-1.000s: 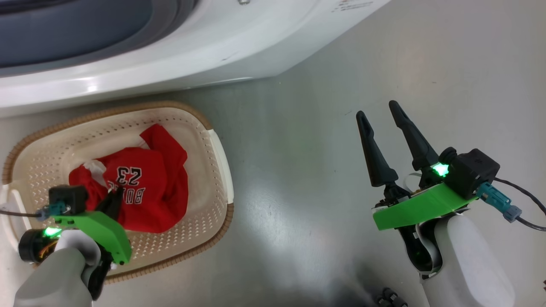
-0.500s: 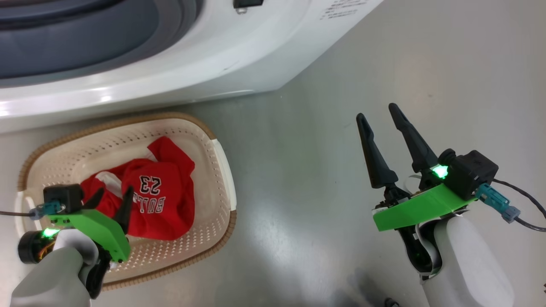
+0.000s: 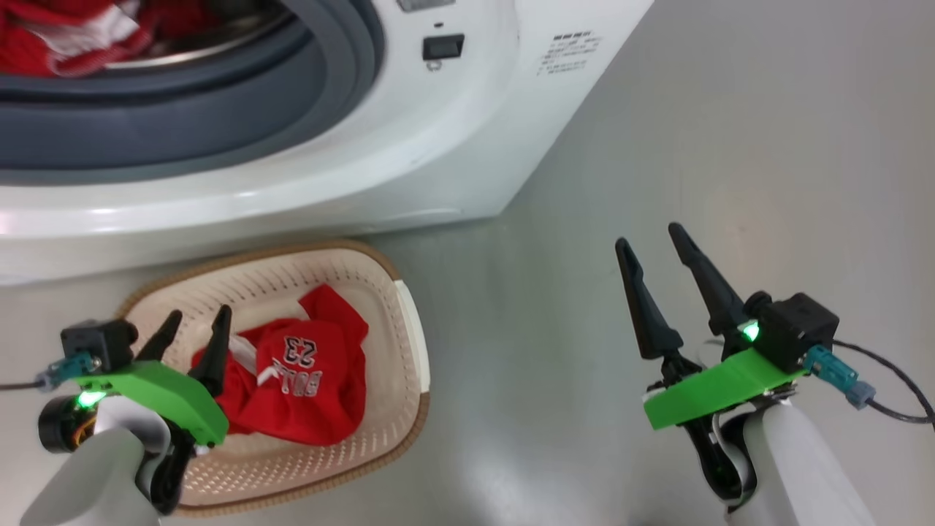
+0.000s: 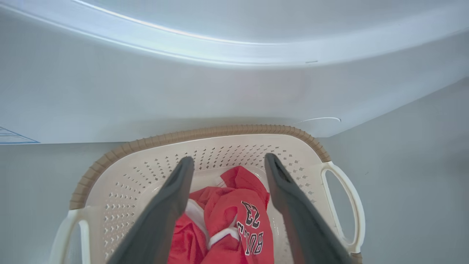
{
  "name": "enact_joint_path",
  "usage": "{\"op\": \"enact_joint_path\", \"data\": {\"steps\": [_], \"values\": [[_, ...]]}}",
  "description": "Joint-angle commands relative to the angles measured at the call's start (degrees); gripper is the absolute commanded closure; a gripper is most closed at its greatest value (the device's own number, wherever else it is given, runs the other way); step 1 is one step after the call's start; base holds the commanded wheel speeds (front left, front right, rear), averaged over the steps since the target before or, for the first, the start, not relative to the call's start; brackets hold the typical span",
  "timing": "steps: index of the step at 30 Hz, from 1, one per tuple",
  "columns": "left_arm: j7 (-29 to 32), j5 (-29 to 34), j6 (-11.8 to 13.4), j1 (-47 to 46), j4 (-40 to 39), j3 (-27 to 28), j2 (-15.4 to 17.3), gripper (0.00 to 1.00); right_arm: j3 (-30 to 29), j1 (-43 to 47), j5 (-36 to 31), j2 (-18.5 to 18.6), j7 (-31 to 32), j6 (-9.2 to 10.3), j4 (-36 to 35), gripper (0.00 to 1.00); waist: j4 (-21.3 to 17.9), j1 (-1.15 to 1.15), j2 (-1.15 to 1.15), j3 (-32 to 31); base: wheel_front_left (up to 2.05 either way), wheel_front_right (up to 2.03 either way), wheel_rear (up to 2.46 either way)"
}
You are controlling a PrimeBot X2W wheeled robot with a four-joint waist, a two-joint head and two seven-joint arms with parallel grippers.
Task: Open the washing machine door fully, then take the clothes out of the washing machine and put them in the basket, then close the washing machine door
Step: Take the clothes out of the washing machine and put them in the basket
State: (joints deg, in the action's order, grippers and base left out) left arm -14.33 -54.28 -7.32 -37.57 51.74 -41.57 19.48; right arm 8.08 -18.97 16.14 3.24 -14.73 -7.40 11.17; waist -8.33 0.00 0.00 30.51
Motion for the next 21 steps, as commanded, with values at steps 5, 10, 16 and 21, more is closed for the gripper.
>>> {"op": "enact_joint_path", "data": {"steps": [5,10,16,21], "values": [[-0.66,7.92,-0.16,6.14,-5.9,10.79,0.61,0.0,0.62,3.43,-1.78,-0.36,-0.27,-0.09,0.15,0.0,2.36,0.0,0.0,-8.71,0.0,0.0,0.0],[-0.66,14.42,-0.16,11.49,-11.44,17.84,-1.28,0.0,0.58,5.36,-1.89,0.25,-0.27,-0.09,0.97,0.0,3.04,0.0,0.0,-13.06,0.0,0.0,0.0],[-0.66,19.87,-0.16,16.41,-17.8,23.83,-2.92,0.0,0.63,7.38,-1.09,1.55,-0.27,-0.09,1.35,0.0,3.41,0.0,0.0,-16.85,0.0,0.0,0.0],[-0.66,24.12,-0.16,21.21,-24.4,28.33,-4.31,0.0,0.56,9.42,-0.22,2.86,-0.27,-0.09,1.48,0.0,3.57,0.0,0.0,-20.22,0.0,0.0,0.0]]}}
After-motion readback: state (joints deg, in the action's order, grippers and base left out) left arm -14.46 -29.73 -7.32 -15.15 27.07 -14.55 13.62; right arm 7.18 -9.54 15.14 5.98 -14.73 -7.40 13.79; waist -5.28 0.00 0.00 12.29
